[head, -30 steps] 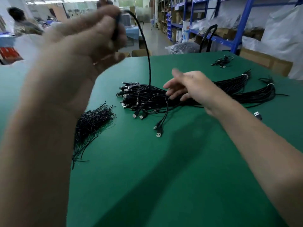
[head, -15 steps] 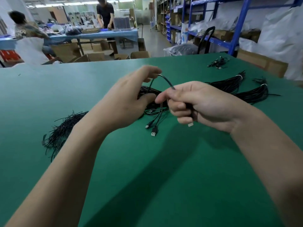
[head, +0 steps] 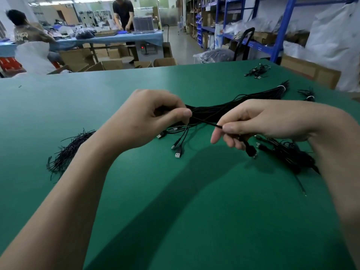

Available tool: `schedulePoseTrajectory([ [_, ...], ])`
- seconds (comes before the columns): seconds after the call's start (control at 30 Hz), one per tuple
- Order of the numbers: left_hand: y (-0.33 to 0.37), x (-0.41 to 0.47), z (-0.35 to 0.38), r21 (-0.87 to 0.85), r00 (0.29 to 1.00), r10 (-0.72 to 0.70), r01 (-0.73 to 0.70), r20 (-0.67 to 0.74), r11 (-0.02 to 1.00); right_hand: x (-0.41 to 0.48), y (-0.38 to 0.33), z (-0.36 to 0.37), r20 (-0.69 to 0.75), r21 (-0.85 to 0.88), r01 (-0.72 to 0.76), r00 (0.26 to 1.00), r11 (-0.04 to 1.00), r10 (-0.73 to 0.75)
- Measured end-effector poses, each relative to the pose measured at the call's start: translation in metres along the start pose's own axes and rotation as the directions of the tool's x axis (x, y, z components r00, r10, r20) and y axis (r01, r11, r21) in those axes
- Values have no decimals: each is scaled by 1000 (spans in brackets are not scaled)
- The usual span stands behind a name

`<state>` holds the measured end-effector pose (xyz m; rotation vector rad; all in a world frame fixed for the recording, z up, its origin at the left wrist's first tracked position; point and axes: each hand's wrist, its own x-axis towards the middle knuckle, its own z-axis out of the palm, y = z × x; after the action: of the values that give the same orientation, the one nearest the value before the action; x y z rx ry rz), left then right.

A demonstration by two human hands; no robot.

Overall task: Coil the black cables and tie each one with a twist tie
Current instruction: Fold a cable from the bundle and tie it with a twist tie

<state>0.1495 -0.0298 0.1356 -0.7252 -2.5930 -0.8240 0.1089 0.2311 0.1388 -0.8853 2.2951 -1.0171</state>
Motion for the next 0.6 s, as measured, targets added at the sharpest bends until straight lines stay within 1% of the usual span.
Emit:
schedulePoseTrajectory([
  [0.03,4,1,0,12,999,30,-30,-20,999,2,0,2,2,47,15,1000,999,-15],
  [0.13,18,2,-3,75,991,119,-115,-54,991,9,-5,14,64,308,70,994,949,-94],
  [0.2,25,1,-8,129,978,185,-172,-93,977,14,-11,22,83,397,89,988,914,-133],
  [0.27,29,-2,-17,191,954,244,-211,-172,959,17,-15,27,65,442,109,986,890,-153],
  [0.37,27,-7,-32,213,926,255,-199,-279,957,19,-17,32,43,490,132,984,862,-175],
  [0.53,15,-6,-29,184,918,221,-167,-330,969,21,-23,41,85,531,138,973,836,-215],
  [0.6,7,-4,-24,148,916,196,-153,-349,977,21,-25,45,106,575,129,967,808,-230],
])
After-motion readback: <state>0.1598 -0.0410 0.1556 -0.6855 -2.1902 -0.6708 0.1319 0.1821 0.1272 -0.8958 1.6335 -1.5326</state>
